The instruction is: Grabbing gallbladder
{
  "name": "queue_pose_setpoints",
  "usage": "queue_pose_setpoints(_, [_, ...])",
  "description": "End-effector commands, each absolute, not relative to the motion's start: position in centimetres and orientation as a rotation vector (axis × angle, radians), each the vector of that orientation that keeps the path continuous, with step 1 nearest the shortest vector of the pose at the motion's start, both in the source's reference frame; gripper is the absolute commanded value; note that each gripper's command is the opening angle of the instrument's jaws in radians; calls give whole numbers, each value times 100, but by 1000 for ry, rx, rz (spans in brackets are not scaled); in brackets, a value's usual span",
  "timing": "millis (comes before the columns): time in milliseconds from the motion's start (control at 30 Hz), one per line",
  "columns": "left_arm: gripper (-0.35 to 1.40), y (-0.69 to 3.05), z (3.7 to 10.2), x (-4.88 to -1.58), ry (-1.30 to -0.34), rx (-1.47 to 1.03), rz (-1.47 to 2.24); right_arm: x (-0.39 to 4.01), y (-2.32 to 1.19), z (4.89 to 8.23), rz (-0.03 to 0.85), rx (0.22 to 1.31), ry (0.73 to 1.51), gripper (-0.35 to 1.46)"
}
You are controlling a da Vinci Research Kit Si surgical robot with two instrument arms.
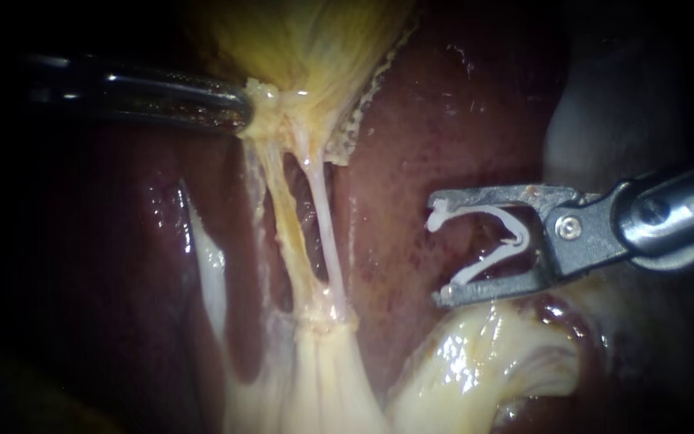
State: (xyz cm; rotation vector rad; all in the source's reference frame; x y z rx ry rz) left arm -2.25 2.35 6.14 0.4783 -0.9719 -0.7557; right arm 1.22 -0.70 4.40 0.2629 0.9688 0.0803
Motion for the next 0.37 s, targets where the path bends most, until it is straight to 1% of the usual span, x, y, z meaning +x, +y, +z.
queue_pose_setpoints(33, [-35, 235, 614, -225, -972, 477, -756, 121, -71, 440, 80, 263, 969, 50])
queue_pose_setpoints(367, [-35, 232, 616, -225, -971, 474, -757, 121, -71, 440, 80, 263, 969, 50])
